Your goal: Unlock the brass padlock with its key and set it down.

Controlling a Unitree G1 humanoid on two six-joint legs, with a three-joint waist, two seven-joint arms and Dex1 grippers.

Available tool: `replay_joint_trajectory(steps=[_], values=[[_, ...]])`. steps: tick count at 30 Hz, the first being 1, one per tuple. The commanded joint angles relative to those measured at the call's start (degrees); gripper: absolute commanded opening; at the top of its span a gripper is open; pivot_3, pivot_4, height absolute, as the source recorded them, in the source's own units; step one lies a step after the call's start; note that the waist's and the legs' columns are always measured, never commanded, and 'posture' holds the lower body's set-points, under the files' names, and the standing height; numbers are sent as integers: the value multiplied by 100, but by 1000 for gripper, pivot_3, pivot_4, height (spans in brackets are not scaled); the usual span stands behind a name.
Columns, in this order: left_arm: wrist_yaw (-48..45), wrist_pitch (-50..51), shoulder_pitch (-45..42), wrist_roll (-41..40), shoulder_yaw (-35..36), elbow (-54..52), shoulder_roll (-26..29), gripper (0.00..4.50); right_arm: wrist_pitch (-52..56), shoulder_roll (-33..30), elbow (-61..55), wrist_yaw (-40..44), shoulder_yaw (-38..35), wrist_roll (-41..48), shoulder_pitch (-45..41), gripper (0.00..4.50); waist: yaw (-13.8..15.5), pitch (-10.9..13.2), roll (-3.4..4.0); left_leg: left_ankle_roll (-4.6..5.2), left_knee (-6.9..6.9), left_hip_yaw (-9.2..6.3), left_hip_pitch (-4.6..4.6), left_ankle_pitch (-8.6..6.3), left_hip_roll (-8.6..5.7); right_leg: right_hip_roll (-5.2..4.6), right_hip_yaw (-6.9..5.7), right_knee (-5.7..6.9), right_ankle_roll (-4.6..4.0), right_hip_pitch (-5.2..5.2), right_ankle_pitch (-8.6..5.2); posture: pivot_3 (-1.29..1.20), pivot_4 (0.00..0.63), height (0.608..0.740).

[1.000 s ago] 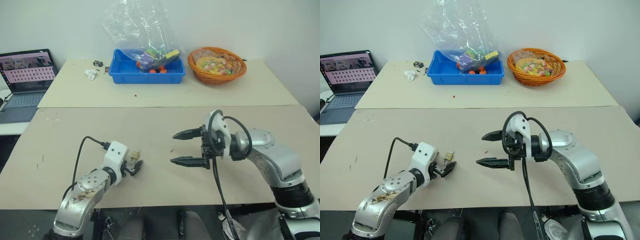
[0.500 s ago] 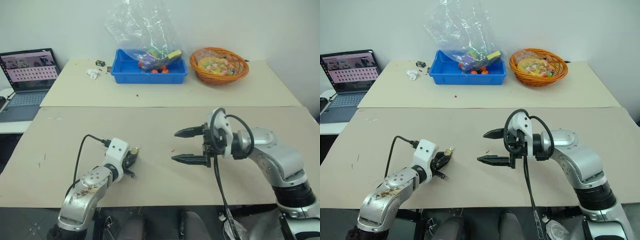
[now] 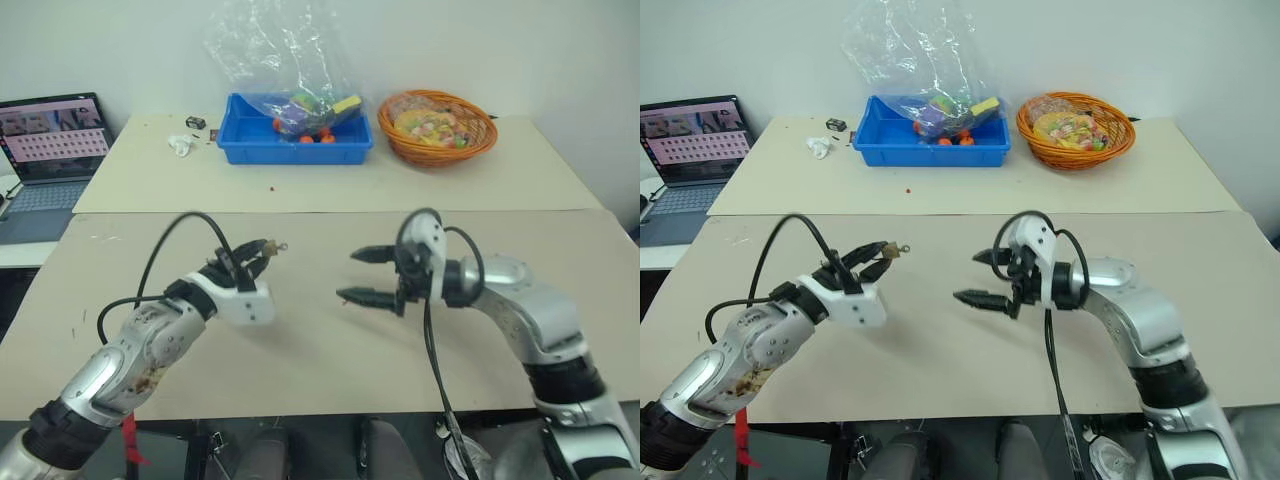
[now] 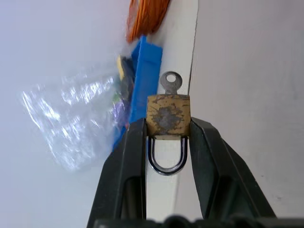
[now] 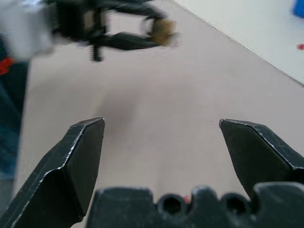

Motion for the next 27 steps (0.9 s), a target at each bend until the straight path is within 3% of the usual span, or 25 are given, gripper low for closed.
replay_joint_trajectory(steps=[1,4,27], values=[[139,-738,46,248,25,161,-134,803,124,103,124,-117,-293,126,-254,4500,16,-1,1,-1,-2,0,-11,1,1,0,0,5,-2,-19,1,0,150,728],[95,-995,7,346,118,266,-299,803,179,81,133,-28,-237,126,-310,4500,40,0,1,-11,-2,-5,-69,8,0,5,-8,11,-5,-74,4,0,150,728],[-136,-1523,-97,652,459,569,-1024,803,656,763,-63,-22,148,369,-189,4500,-59,-1,2,0,-3,-5,-72,1,-1,8,-16,14,1,-65,7,0,150,728]])
